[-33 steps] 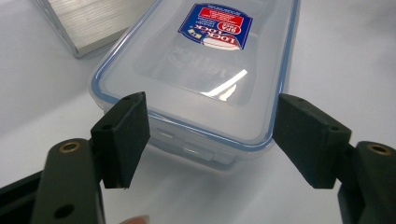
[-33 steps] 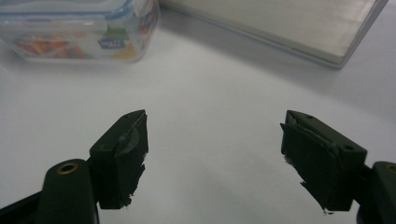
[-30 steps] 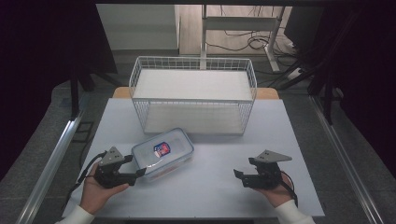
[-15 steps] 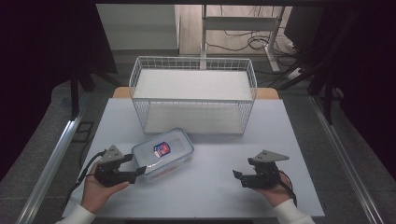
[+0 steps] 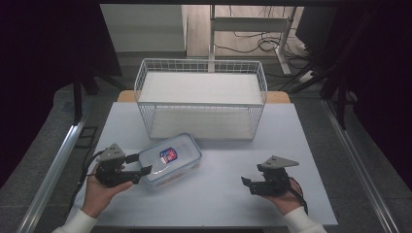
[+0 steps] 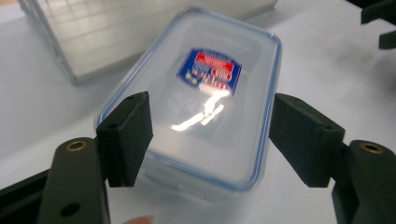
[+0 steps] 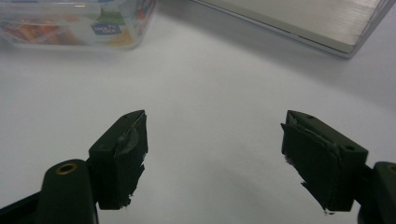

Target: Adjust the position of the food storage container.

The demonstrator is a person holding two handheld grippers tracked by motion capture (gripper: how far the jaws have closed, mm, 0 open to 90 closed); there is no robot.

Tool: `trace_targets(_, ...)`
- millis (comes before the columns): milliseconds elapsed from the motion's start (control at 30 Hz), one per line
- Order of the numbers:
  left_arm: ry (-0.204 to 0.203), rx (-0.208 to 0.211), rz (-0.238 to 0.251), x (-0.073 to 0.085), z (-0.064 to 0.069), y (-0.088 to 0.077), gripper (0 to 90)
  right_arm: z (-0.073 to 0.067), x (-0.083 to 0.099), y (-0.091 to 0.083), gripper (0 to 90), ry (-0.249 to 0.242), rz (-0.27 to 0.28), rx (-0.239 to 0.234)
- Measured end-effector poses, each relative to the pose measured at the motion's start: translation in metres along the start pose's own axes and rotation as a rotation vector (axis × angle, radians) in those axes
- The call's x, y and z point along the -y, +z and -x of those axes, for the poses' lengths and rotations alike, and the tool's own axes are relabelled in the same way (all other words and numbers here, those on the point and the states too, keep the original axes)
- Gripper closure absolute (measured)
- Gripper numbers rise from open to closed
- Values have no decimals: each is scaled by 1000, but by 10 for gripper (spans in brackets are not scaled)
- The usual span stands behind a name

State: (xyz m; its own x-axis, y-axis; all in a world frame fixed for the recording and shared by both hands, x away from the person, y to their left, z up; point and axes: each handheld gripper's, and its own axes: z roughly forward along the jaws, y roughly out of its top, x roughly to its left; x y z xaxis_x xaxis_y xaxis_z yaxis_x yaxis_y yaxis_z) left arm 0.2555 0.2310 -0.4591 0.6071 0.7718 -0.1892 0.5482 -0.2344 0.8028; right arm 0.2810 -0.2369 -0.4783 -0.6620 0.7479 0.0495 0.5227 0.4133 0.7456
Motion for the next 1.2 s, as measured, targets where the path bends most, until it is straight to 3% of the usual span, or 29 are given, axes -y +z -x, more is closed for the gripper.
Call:
trace_targets(367,54,2,-40,-44,-9,23,324,1,3,-4,239,5,2,-4)
trace_targets(867,87,-14,-93,-80,-28,62,352,2,2,0,240,3,-12,-17)
trace_targets(967,99,-21,-101,-85,-30,71,399,3,2,0,237,-1,-11,-14)
trace_targets(1067,86,-14,-113,-88,-35,79,475,5,3,0,237,5,-11,-13)
trace_targets(1200,111,-34,-142,-91,-38,90,605,5,3,1,237,4,-14,-12)
